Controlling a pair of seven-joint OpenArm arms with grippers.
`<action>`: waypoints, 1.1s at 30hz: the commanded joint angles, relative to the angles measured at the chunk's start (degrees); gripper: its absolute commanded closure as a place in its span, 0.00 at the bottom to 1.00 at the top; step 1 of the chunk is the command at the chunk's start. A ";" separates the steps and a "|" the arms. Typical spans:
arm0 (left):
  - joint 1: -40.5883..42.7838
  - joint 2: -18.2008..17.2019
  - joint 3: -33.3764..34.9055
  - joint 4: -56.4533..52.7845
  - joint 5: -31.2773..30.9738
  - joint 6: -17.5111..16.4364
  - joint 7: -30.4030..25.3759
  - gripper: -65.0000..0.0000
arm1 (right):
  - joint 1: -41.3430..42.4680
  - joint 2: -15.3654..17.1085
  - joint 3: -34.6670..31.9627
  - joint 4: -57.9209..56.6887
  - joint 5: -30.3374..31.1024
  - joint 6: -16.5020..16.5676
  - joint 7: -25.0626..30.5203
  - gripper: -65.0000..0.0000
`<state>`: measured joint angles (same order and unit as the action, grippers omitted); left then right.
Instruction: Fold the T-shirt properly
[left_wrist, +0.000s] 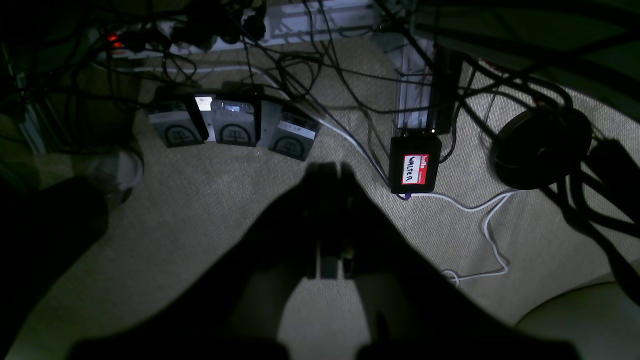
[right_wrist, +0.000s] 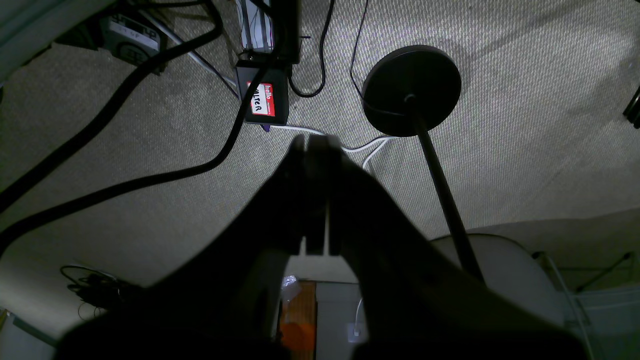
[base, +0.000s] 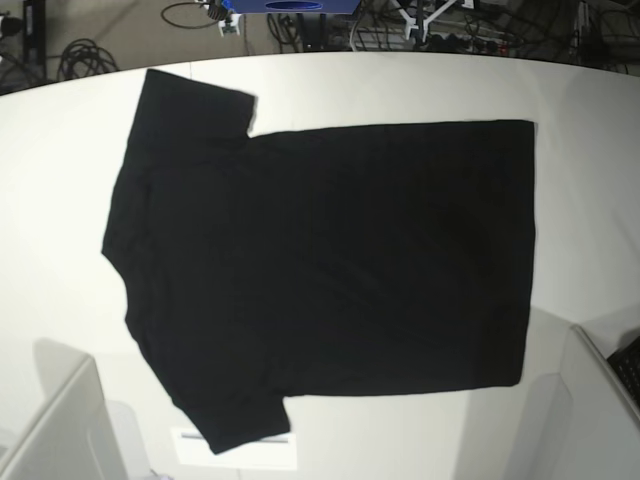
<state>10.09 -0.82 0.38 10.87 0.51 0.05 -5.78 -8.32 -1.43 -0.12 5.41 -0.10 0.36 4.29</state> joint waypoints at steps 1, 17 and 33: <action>0.51 -0.02 -0.16 -0.10 -0.38 0.34 -0.06 1.00 | -0.34 0.07 -0.10 -0.09 -0.12 -0.76 -0.12 1.00; 0.68 -1.16 0.28 -0.02 0.15 0.25 5.03 1.00 | -1.75 1.21 0.16 -0.09 -0.03 -0.76 -0.65 1.00; 21.87 -9.33 -0.43 27.32 -0.56 0.25 5.39 1.00 | -28.74 1.74 14.49 43.34 0.23 -0.76 -14.71 1.00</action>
<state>31.48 -9.72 0.03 38.35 0.03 0.05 -0.01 -36.42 0.43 14.41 48.95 -0.05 -0.23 -10.48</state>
